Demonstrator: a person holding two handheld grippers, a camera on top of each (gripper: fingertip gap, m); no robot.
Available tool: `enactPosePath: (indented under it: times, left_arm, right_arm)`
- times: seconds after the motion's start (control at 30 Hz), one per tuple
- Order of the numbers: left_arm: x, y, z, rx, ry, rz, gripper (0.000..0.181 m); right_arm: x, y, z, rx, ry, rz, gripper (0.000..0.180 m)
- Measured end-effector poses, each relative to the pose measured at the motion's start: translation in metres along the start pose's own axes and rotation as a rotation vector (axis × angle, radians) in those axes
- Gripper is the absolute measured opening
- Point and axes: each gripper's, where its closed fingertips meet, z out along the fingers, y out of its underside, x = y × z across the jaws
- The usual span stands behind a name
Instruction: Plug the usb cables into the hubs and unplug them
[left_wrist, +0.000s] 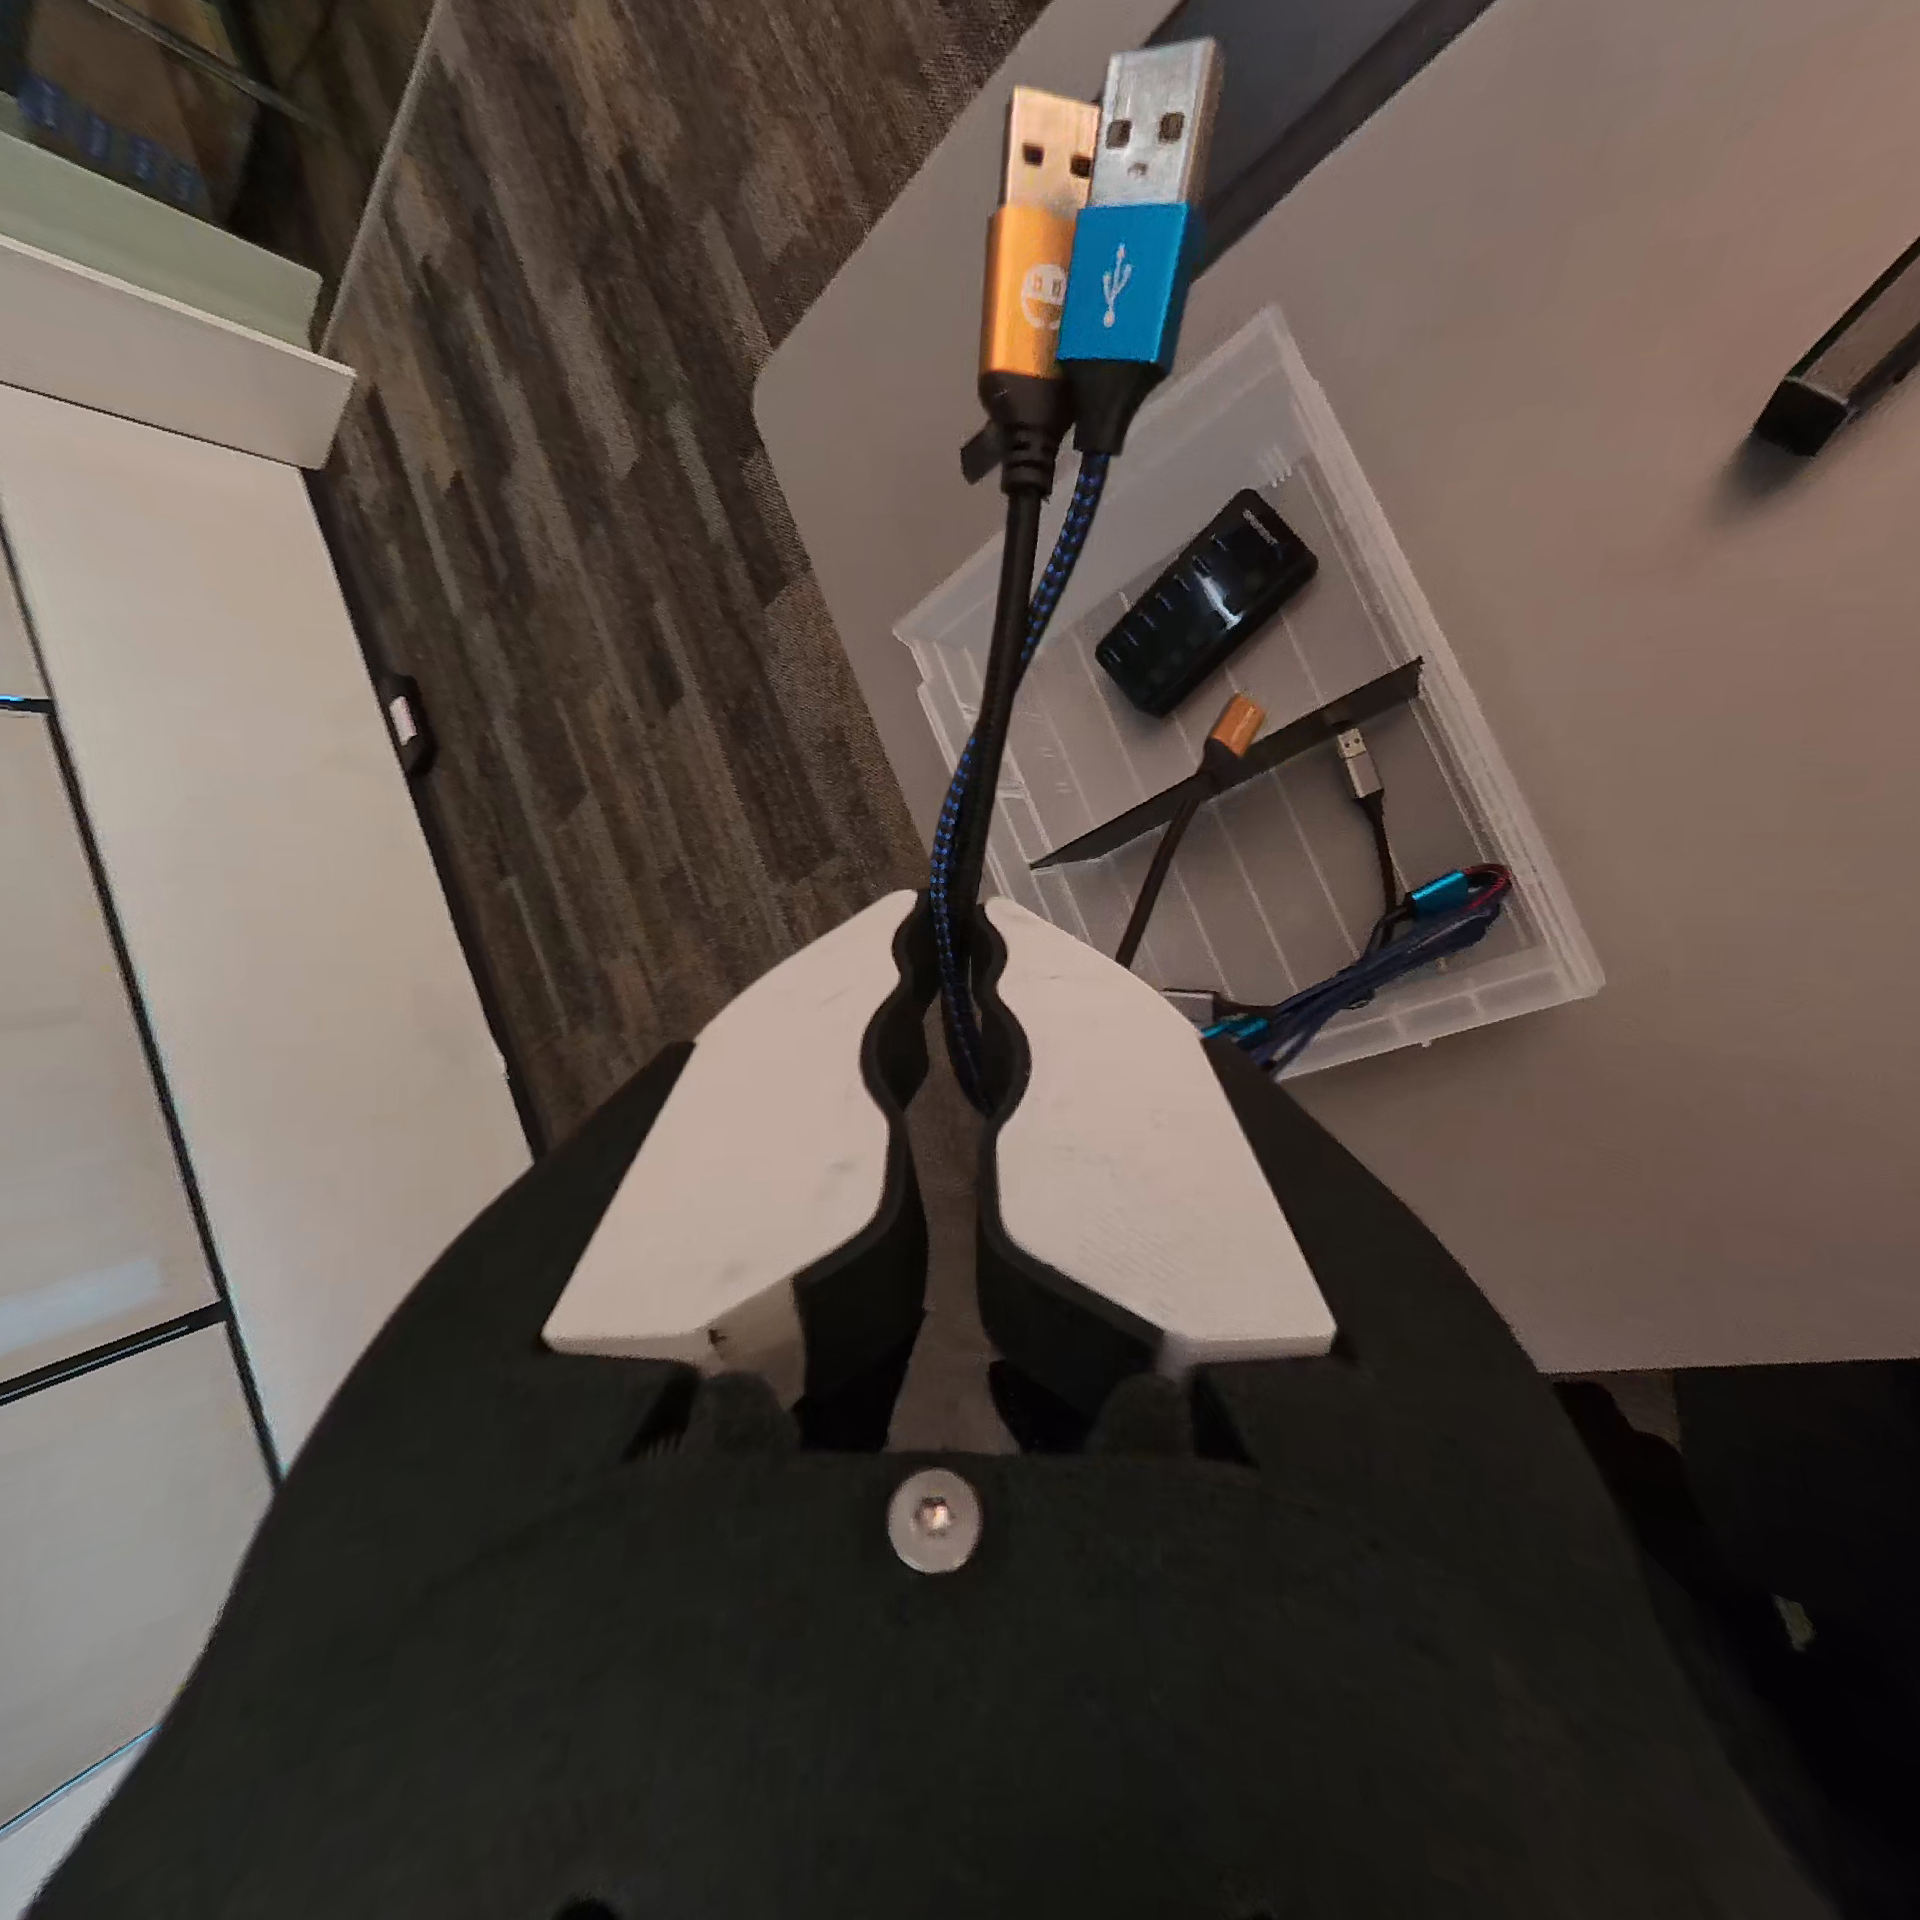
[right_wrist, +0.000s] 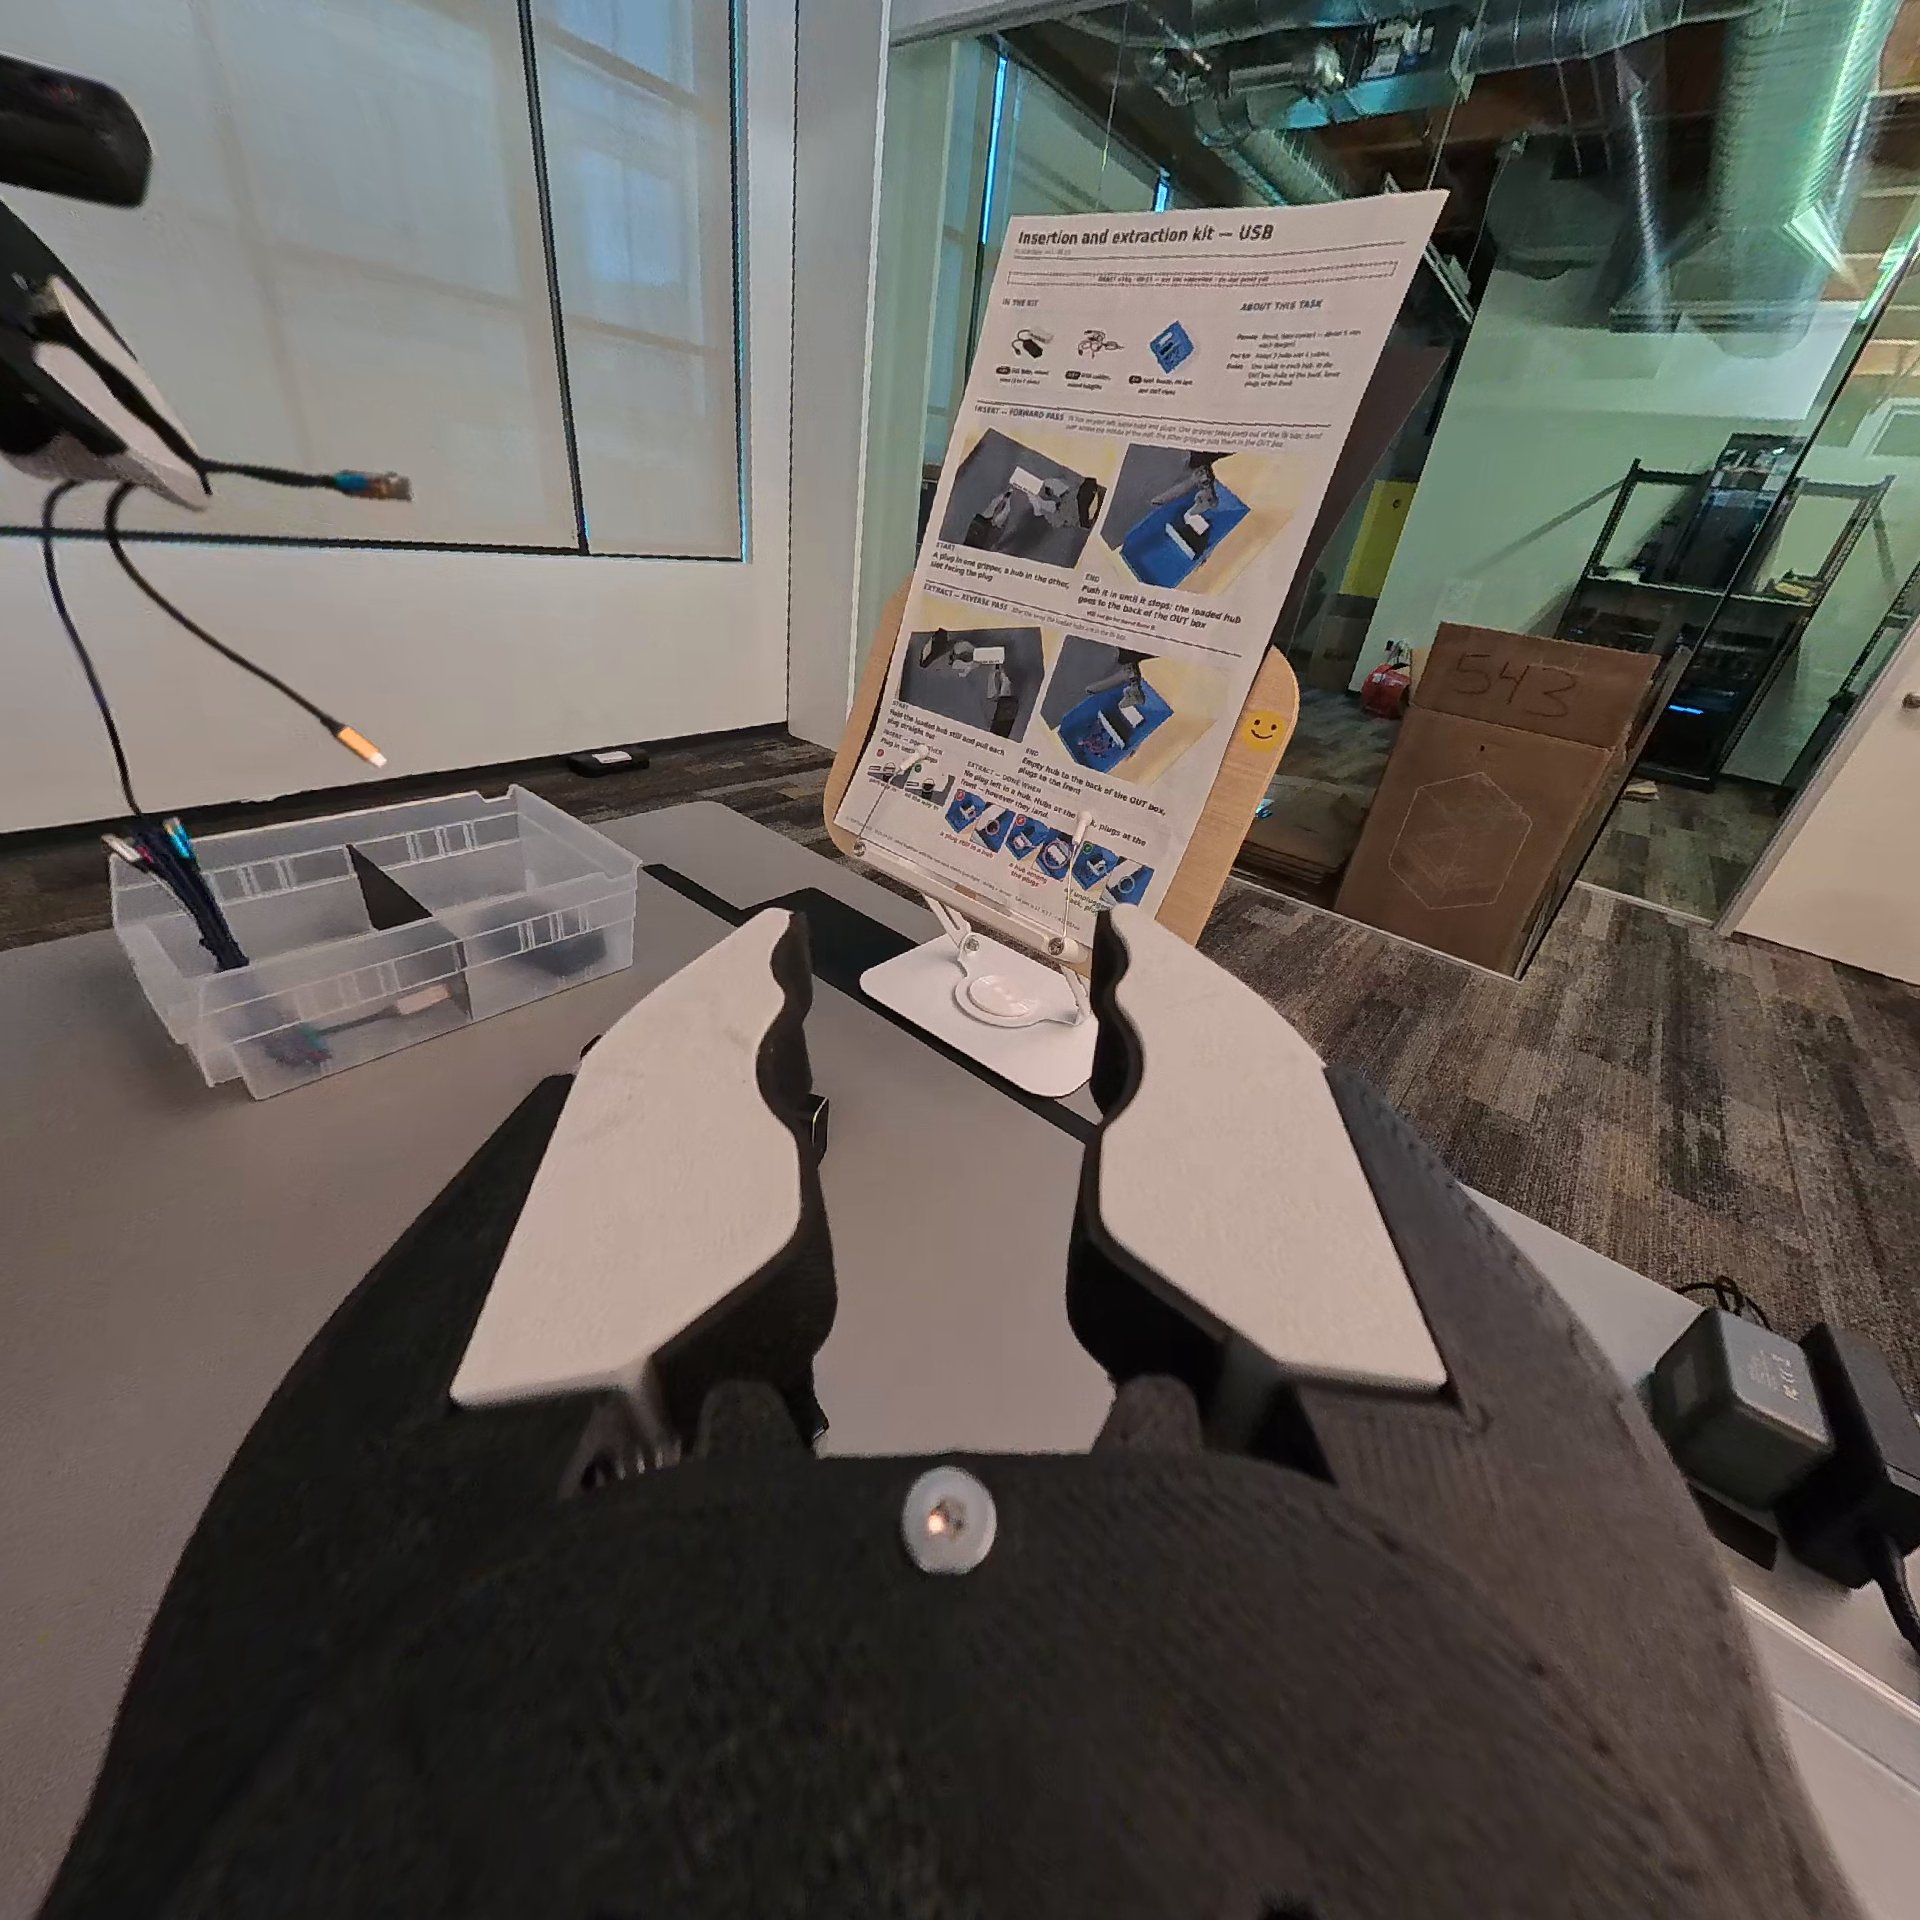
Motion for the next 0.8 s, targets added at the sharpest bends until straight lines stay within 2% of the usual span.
enactPosePath:
  times: [0.47, 0.8]
  left_arm:
    - [-0.036, -0.049, -0.068, 0.002, -0.124, 0.044, 0.003]
    - [-0.040, -0.092, -0.127, 0.044, -0.221, 0.089, 0.004]
  right_arm:
    - [-0.002, 0.005, 0.005, -0.025, -0.010, -0.003, 0.052]
    - [-0.002, 0.008, 0.006, -0.039, -0.014, -0.004, 0.052]
